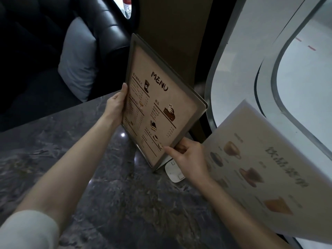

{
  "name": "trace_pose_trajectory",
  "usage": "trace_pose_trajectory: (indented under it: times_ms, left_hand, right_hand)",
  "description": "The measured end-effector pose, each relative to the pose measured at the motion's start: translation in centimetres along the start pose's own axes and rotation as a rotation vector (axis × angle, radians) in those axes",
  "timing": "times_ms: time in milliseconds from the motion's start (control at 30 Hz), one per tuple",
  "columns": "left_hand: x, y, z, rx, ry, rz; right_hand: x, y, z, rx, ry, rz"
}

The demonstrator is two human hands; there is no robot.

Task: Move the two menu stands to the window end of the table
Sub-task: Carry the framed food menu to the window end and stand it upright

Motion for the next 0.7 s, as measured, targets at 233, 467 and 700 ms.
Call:
trace_pose_trajectory:
  times_ms: [233,467,700]
  left_hand:
    - [0.4,-0.3,0.1,-0.017,0.011,0.003]
    - [0.8,-0.1,-0.6,-0.253,-0.02,0.078]
    - [3.4,0.8,-1.1,-0.549,-0.01,0.084]
  right_hand:
    - [0.4,0.4,-0.2,0.024,-0.022,-0.006]
    - [0.5,0.5,0.7,0.056,0.005,-0.006]
    - [0.4,0.6,-0.7,0.281,-0.028,-0.073]
Point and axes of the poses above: each hand's wrist, its own x-axis away from the middle knuckle, its own y-axis out of the palm, z = x × y, the point moved 1 cm from there along -x, towards the middle knuckle, and after that the axes turned 1 degree about z, right-handed, at the moved point
